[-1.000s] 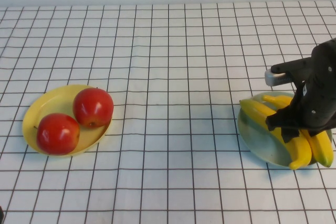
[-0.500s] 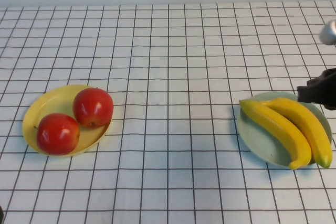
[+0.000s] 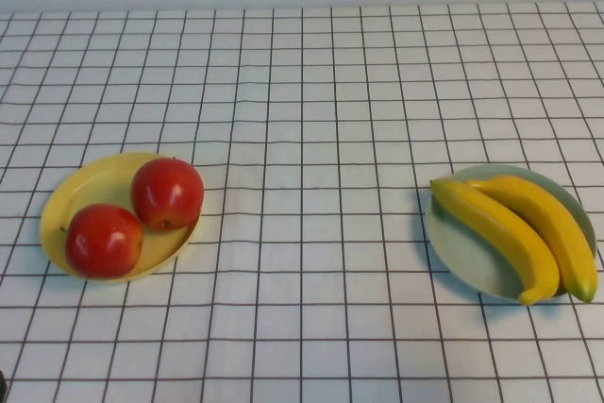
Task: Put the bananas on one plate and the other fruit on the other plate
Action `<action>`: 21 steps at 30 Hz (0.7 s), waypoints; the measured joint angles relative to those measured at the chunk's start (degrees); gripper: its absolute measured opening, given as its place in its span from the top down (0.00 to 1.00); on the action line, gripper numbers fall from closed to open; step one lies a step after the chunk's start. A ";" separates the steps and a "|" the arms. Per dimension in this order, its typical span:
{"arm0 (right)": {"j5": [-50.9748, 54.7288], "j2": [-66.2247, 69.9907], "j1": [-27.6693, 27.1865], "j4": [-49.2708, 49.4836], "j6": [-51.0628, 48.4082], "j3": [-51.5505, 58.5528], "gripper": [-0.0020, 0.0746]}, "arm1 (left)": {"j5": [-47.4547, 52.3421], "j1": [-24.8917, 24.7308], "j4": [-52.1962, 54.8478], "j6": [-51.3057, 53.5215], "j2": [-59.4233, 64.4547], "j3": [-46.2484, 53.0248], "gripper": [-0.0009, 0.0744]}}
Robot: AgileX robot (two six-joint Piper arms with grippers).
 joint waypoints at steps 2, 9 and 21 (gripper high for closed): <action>-4.13 -3.26 0.00 0.00 -1.28 4.02 0.99 | 0.00 0.00 0.00 0.00 0.00 0.00 0.99; -23.38 -11.33 0.00 -4.10 -2.68 17.25 0.99 | 0.00 0.00 0.00 0.00 0.00 0.00 0.99; -15.89 -18.39 -3.98 0.00 -2.68 22.31 0.99 | 0.00 0.00 0.00 0.00 0.00 0.00 0.99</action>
